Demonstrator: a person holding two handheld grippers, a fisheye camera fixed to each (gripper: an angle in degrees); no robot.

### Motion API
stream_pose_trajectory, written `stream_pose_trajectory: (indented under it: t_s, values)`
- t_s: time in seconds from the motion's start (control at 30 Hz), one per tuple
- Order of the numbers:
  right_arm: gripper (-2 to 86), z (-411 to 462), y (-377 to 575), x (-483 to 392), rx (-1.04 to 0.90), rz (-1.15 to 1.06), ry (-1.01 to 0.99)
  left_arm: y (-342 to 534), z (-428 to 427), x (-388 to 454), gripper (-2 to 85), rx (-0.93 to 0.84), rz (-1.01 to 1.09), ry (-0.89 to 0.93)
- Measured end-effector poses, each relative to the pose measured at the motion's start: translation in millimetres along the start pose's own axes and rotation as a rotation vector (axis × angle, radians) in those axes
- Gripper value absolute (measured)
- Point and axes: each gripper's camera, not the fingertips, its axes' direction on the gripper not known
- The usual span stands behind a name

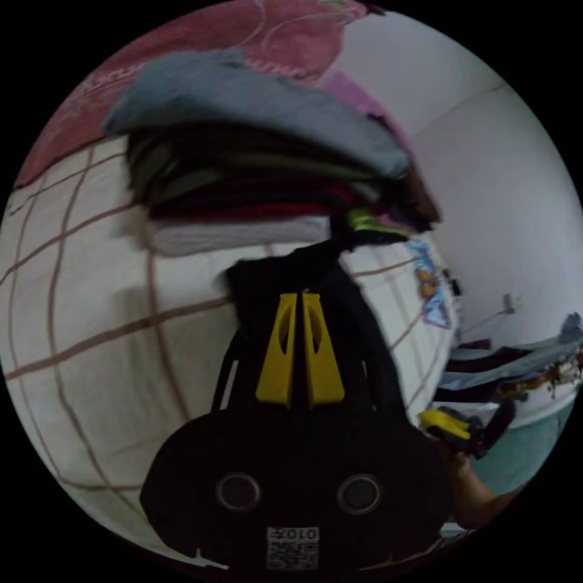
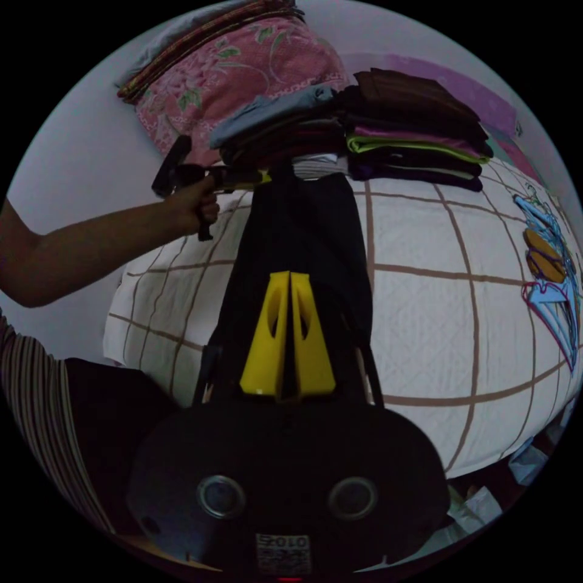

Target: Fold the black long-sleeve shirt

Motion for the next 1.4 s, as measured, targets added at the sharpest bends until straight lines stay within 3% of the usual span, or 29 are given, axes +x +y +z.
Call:
stream_pose_trajectory:
  t_s: [0.17, 0.47, 0.63, 0.83, 1.0, 1.17, 1.4]
  values:
    - [3.5, 3, -19, -5, -0.005, -0.032, 0.001, 19, 9, -31, 4.0, -0.073, -0.045, 0.009]
    - [8.5, 14, -97, 5, 0.066, -0.092, 0.065, 14, -14, -38, 10.2, -0.022, -0.019, -0.012]
    - [10.3, 54, -172, 13, 0.009, -0.141, 0.166, 6, -1, -28, 8.7, -0.079, 0.002, -0.059]
    - [9.5, 118, -220, 20, -0.125, -0.129, 0.147, 13, -4, -14, 4.7, -0.064, 0.061, -0.129]
    - [4.8, 148, -220, 14, -0.186, -0.116, 0.070, 21, -8, -17, 3.0, -0.050, 0.078, -0.104]
    - [3.7, 125, -213, 12, -0.059, -0.052, 0.130, 27, -18, -6, 2.5, 0.007, 0.150, -0.119]
    - [3.3, 165, -201, 0, -0.179, -0.040, 0.249, 18, 9, 3, 3.9, -0.088, 0.127, -0.159]
